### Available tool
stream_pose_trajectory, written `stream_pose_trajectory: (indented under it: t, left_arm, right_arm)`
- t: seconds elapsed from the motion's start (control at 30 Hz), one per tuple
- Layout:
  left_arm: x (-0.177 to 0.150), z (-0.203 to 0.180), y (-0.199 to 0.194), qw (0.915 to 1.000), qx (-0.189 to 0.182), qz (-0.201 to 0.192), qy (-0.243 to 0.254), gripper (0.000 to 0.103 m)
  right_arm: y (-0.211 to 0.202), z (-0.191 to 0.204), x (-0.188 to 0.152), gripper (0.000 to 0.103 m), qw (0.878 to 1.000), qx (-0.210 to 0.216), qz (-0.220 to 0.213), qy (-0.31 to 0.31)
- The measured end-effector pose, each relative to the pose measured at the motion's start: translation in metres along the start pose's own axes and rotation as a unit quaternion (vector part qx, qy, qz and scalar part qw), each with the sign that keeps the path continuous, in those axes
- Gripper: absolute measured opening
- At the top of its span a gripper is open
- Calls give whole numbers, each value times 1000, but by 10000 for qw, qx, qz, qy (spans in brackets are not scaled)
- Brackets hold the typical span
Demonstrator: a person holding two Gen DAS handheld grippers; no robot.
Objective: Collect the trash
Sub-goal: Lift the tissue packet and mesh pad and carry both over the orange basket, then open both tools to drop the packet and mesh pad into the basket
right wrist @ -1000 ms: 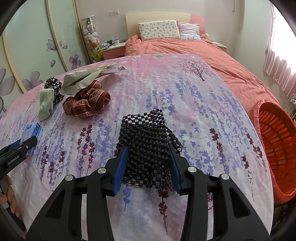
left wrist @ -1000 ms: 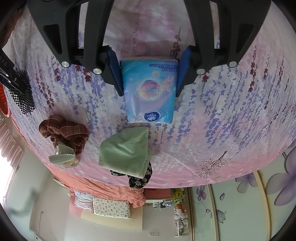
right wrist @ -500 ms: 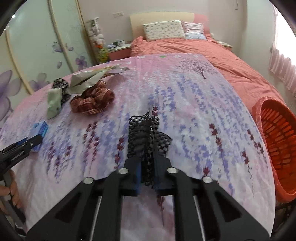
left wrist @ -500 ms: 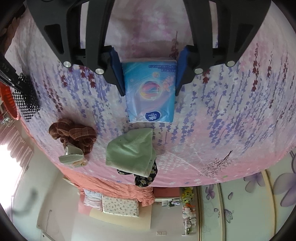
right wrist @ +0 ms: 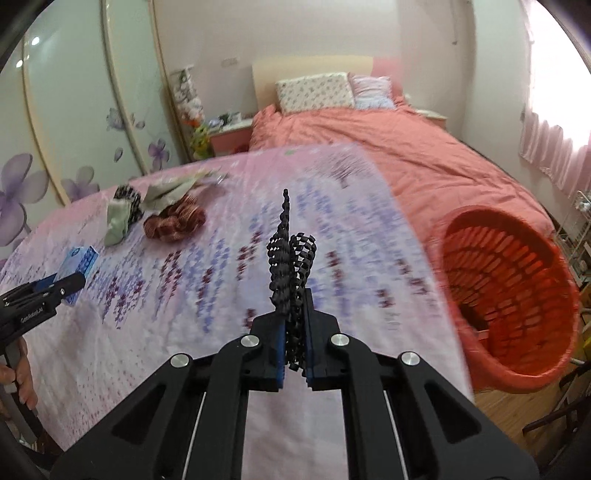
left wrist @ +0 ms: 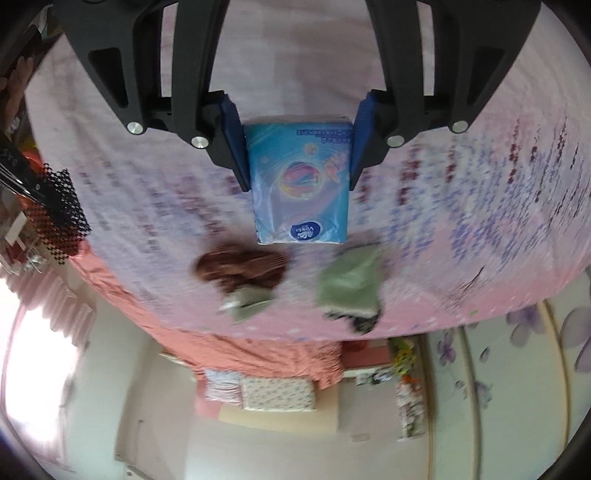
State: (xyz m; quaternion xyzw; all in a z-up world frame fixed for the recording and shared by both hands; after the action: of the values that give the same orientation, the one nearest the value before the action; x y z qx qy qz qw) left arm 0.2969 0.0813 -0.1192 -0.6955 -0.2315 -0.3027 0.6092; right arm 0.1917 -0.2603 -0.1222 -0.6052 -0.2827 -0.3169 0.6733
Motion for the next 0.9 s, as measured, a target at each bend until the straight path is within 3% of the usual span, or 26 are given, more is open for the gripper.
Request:
stream_pose_trajectory:
  t: [0.2,0.43,0.67,0.9]
  left_arm:
    - [20,-78,-24,9976,-598,-245,255,49]
    - [36,-189,-37,9864,-1428,-386,714,49]
    - [42,-280,-28,9720,-2055,-351,1084,49]
    - [43,-358,1,9603,-2465,-136,1298,50]
  right_arm:
    - [-30,-48,13,8,9984,-94,-317,461]
    - [-59,-113,29,8,9922,-391,-722,942]
    - [-68,-172,29,8,9845,-572,-893,1394]
    - [-52,-214,26,8,9789,-651,-870,1730]
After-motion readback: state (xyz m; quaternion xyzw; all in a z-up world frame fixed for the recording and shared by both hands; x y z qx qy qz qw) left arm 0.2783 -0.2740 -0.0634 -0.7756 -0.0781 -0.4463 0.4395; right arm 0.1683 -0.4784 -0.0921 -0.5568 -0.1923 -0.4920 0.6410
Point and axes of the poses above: each gripper's, at about its wrist camera, not at the fingertips, and y roughly the way its jaws point, z to its left, x to its top, the point moved 8 cm from there along y, roughly the way its jaws point, and after that the axes turned 1 degree about -y, right-handed, at the moved point
